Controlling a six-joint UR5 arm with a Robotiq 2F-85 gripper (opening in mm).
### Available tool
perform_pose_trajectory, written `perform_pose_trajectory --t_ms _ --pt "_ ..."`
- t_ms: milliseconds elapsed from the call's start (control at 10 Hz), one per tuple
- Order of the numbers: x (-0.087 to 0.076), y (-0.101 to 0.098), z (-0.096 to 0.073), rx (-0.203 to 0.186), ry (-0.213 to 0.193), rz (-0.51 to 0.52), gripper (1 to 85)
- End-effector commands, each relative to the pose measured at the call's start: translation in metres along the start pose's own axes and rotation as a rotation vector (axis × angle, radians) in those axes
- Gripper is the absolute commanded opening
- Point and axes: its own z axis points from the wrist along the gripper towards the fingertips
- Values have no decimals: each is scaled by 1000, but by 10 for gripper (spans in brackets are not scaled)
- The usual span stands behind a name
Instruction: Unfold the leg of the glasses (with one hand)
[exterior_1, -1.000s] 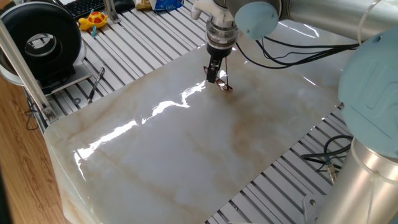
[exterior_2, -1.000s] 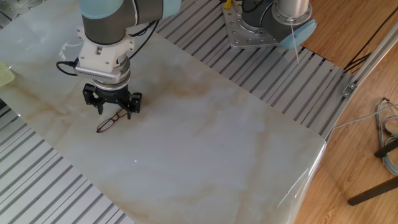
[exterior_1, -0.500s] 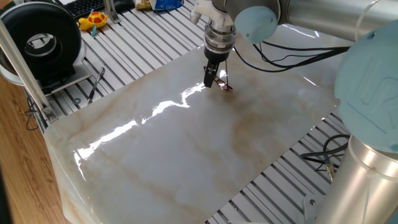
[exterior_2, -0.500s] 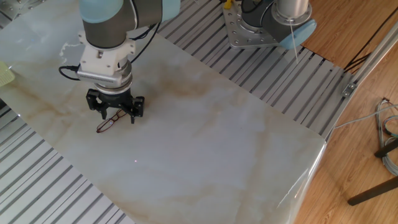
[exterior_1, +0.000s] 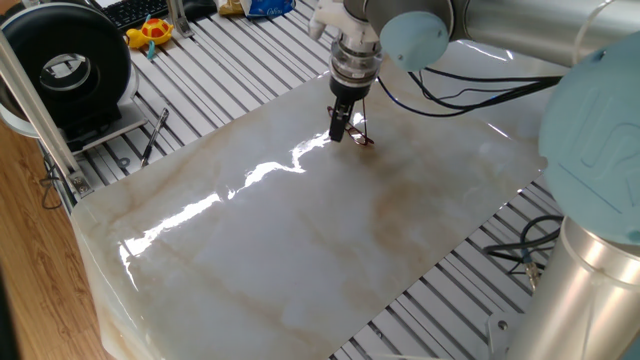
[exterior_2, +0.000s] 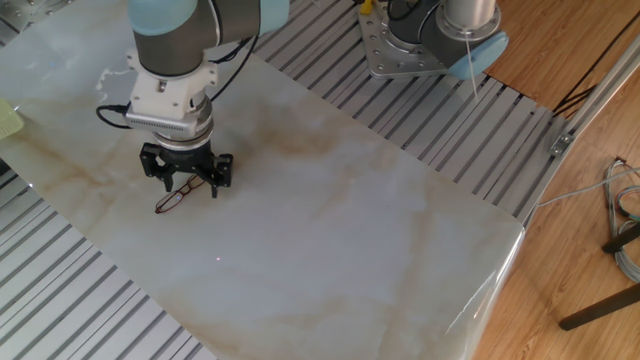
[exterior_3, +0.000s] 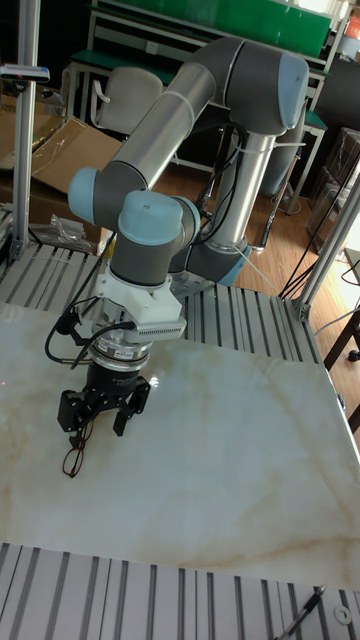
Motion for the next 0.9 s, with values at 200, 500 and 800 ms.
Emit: perform_pose_trajectory --t_ms 200,500,800 --pt "3 1 3 -12 -17 0 713" --pt "0 4 7 -22 -33 -5 713" --pt "-6 8 10 -30 -45 -7 713"
